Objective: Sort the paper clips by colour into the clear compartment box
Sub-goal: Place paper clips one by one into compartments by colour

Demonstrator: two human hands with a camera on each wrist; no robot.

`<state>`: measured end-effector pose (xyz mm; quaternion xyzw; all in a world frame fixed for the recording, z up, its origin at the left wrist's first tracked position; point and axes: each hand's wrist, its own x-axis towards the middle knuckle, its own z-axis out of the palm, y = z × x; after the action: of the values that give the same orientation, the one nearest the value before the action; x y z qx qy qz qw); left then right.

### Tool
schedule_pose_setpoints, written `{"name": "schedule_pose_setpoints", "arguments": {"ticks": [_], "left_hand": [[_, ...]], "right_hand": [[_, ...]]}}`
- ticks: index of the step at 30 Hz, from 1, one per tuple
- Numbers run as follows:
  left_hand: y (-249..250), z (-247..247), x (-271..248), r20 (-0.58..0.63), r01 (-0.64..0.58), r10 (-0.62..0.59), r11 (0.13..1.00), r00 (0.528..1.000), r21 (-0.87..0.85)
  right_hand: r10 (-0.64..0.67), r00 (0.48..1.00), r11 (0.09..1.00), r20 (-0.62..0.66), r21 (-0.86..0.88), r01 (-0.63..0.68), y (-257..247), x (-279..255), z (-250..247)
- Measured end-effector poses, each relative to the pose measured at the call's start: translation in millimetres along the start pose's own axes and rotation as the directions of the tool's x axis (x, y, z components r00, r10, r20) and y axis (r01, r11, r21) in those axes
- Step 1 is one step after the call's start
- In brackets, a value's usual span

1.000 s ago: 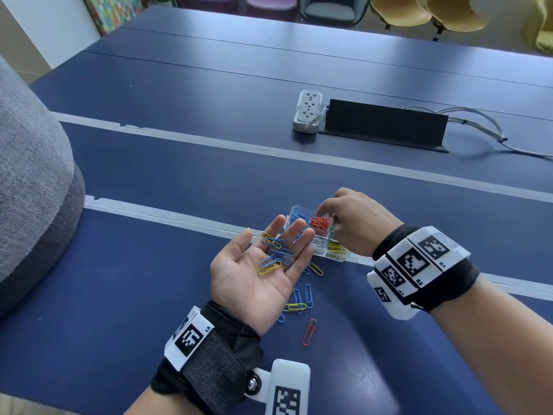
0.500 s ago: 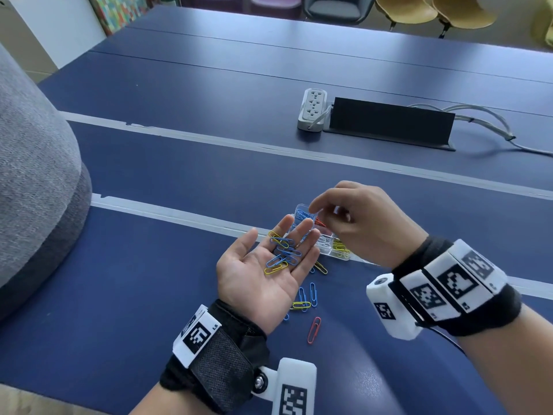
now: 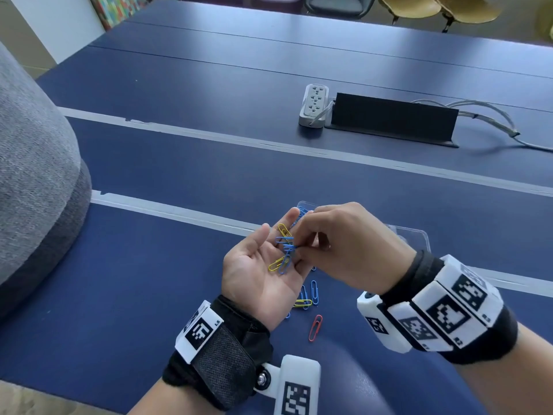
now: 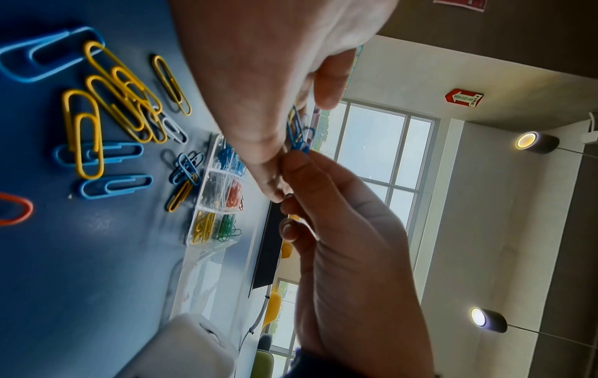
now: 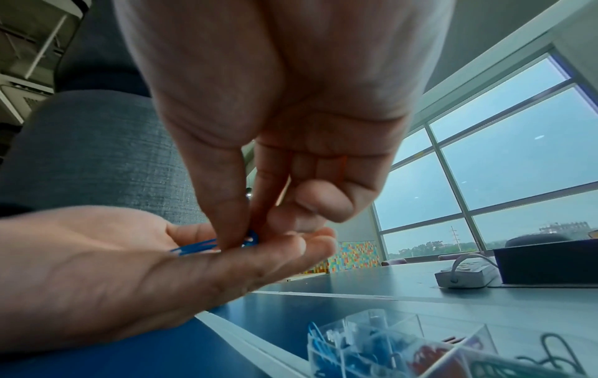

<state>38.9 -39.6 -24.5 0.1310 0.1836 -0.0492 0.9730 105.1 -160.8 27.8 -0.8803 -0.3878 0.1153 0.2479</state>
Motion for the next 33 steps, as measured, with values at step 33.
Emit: {"name": "schedule_pose_setpoints", "arguments": {"ticks": [33], "left_hand": [[-1.3, 1.6, 3.7, -0.050, -0.052, 0.051, 0.999, 0.997, -0.017]], "right_hand": [[0.185, 0.977, 0.827, 0.108, 0.520, -0.214, -12.3, -2.4, -8.9]]}}
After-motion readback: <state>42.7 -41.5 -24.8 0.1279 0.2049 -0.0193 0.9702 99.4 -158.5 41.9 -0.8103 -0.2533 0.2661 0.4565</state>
